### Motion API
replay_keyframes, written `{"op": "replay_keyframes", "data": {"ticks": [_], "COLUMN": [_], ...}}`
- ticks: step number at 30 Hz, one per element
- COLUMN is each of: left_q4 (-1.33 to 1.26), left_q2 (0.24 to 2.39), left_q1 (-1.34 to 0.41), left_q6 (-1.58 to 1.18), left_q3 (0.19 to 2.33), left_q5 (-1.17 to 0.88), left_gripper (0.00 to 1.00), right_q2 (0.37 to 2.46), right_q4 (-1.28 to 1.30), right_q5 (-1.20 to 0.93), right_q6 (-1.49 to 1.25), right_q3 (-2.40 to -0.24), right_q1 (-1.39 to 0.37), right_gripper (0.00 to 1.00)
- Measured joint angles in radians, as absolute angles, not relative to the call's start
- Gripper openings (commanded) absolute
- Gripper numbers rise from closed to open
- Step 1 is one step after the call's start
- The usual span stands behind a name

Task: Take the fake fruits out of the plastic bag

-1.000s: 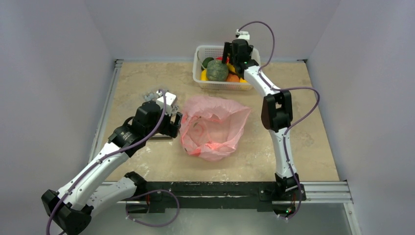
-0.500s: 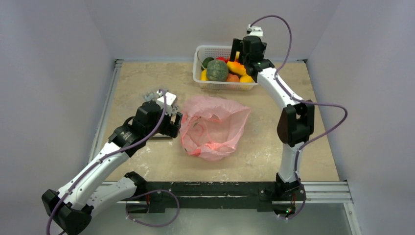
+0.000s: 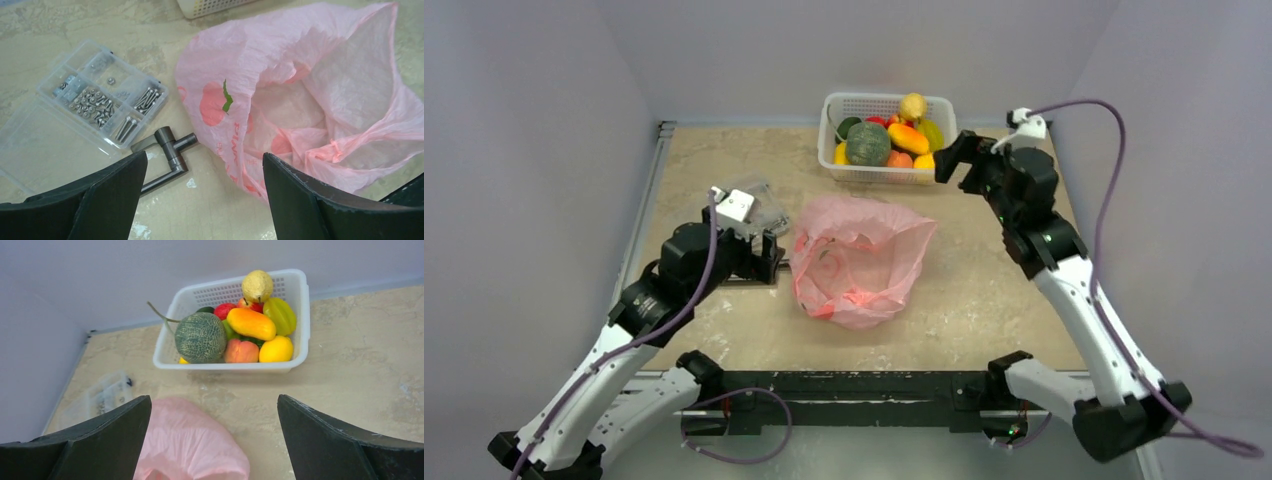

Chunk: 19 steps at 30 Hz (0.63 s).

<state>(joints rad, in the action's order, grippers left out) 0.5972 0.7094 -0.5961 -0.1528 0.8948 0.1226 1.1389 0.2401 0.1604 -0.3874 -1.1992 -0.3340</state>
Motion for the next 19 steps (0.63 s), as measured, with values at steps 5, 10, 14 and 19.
{"op": "replay_keyframes", "data": {"ticks": [5, 10, 14, 19], "left_q4": [0.622, 0.656, 0.672, 0.708], "left_q2": [0.632, 0.555, 0.51, 0.496], "left_q1": [-0.596, -0.596, -0.596, -0.596], "left_q6": [-0.195, -0.229, -0.253, -0.272], "left_q3": [0.968, 1.068, 1.098, 1.108], "left_q5": [0.107, 0.107, 0.11, 0.112], "left_gripper": [0.86, 0.86, 0.86, 0.86], "right_q2": [0.84, 0.632, 0.529, 0.511], "right_q4": [0.338, 0.458, 0.525, 0.616], "right_q5": [0.168, 0.237, 0.29, 0.327], "right_q6": [-0.416, -0.443, -0.459, -0.464], "right_q3": [-1.142, -1.172, -1.18, -1.184], "right_q1": [-0.335, -0.335, -0.334, -0.334], "right_gripper": [0.99, 0.99, 0.99, 0.99]}}
